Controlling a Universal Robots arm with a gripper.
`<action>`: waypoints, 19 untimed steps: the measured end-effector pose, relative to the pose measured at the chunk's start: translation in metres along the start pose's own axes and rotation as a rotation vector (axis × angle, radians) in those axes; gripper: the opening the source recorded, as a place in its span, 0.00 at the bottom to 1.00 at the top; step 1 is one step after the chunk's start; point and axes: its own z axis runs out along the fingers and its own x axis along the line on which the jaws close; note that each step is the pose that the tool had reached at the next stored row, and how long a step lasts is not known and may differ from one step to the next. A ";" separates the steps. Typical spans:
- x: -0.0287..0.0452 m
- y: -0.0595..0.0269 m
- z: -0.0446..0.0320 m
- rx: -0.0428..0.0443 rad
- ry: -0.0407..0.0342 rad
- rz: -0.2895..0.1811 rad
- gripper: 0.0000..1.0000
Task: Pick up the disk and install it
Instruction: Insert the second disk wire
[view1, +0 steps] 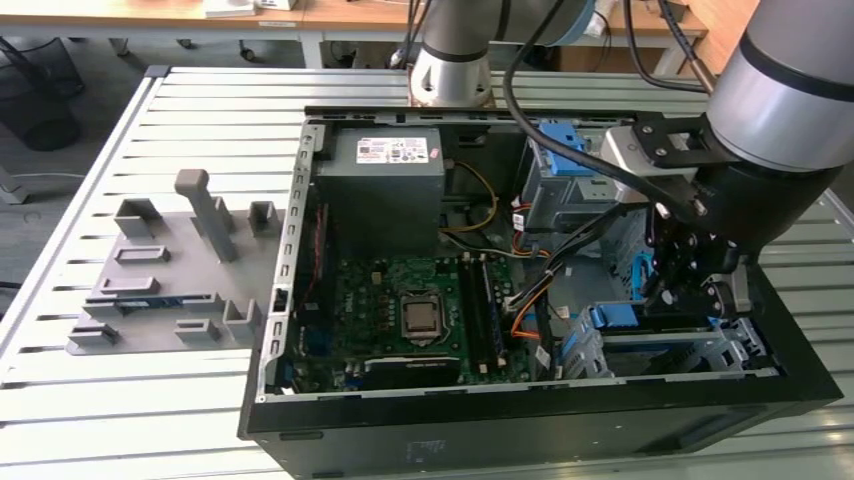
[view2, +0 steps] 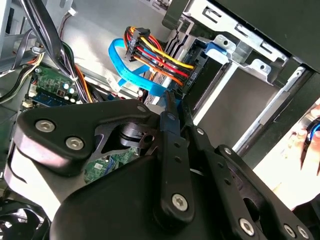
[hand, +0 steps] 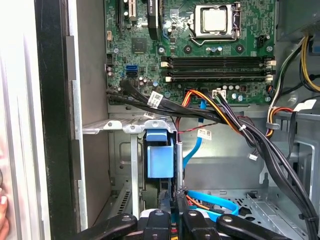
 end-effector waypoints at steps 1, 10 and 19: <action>0.0000 0.0000 0.0000 0.0000 -0.0001 0.000 0.16; 0.0008 0.0000 0.0004 -0.0007 0.0001 0.000 0.16; 0.0011 -0.0002 0.0029 -0.0050 -0.0001 0.000 0.16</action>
